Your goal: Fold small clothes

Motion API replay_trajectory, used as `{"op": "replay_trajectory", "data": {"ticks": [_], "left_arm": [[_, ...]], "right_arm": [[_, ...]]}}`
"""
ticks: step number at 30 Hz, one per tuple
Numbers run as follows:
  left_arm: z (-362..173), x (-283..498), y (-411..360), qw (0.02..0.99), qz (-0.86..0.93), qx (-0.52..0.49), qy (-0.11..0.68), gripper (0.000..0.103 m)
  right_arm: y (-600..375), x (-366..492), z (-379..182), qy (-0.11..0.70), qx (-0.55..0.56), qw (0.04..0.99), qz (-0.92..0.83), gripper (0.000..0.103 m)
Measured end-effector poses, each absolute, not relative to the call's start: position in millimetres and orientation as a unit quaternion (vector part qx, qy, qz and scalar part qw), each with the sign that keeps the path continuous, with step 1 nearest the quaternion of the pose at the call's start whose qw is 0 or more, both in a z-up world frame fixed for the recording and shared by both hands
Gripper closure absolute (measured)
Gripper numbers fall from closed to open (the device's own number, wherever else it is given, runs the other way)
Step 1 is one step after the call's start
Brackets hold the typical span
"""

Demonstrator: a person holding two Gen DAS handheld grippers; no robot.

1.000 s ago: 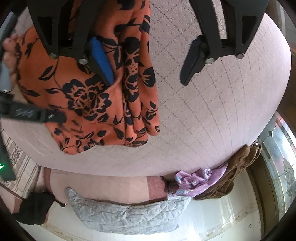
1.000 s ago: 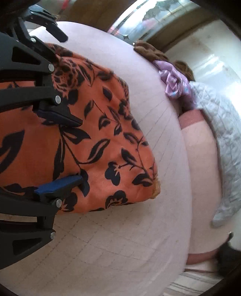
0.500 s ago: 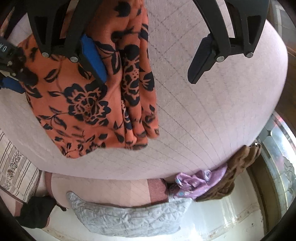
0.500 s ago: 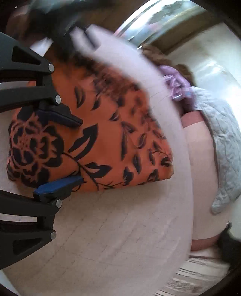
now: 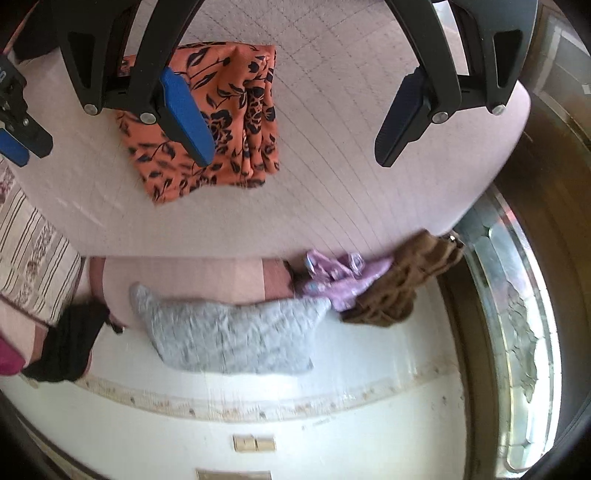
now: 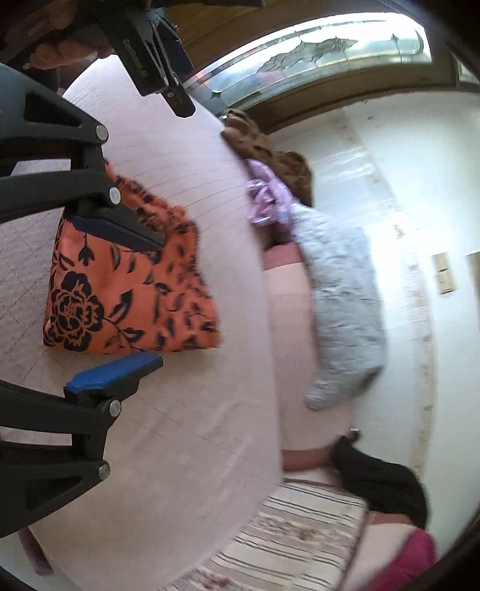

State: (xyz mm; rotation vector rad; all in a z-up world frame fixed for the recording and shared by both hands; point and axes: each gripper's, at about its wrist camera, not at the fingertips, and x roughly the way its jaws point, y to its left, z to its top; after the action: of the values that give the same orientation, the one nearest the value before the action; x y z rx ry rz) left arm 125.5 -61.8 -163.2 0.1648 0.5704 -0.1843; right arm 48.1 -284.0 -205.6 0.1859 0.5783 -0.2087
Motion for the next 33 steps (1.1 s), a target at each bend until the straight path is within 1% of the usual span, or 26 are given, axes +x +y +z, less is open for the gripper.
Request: {"op": "replay_trajectory", "data": {"ticks": [1, 2, 3, 9, 11, 21, 33], "left_arm": [[-153, 117, -61, 0.955, -0.087, 0.080, 0.271, 0.012], [-146, 112, -59, 0.957, -0.086, 0.079, 0.264, 0.006], [-139, 108, -59, 0.959, -0.085, 0.078, 0.259, 0.004], [-100, 77, -56, 0.969, -0.080, 0.079, 0.221, 0.004], [-90, 68, -57, 0.971, -0.077, 0.084, 0.211, 0.000], [-60, 37, -55, 0.978, -0.072, 0.085, 0.178, 0.000], [-45, 20, -45, 0.982, -0.068, 0.083, 0.154, 0.000]], "right_arm": [[-279, 41, -197, 0.275, 0.083, 0.952, -0.106, 0.037], [-277, 35, -190, 0.268, 0.078, 0.954, -0.107, 0.036], [-274, 28, -182, 0.260, 0.074, 0.957, -0.107, 0.034], [-266, -14, -142, 0.219, 0.065, 0.967, -0.108, 0.033], [-263, -25, -133, 0.210, 0.065, 0.970, -0.108, 0.032], [-246, -60, -96, 0.174, 0.052, 0.978, -0.105, 0.031], [-232, -72, -83, 0.153, 0.050, 0.982, -0.095, 0.031]]}}
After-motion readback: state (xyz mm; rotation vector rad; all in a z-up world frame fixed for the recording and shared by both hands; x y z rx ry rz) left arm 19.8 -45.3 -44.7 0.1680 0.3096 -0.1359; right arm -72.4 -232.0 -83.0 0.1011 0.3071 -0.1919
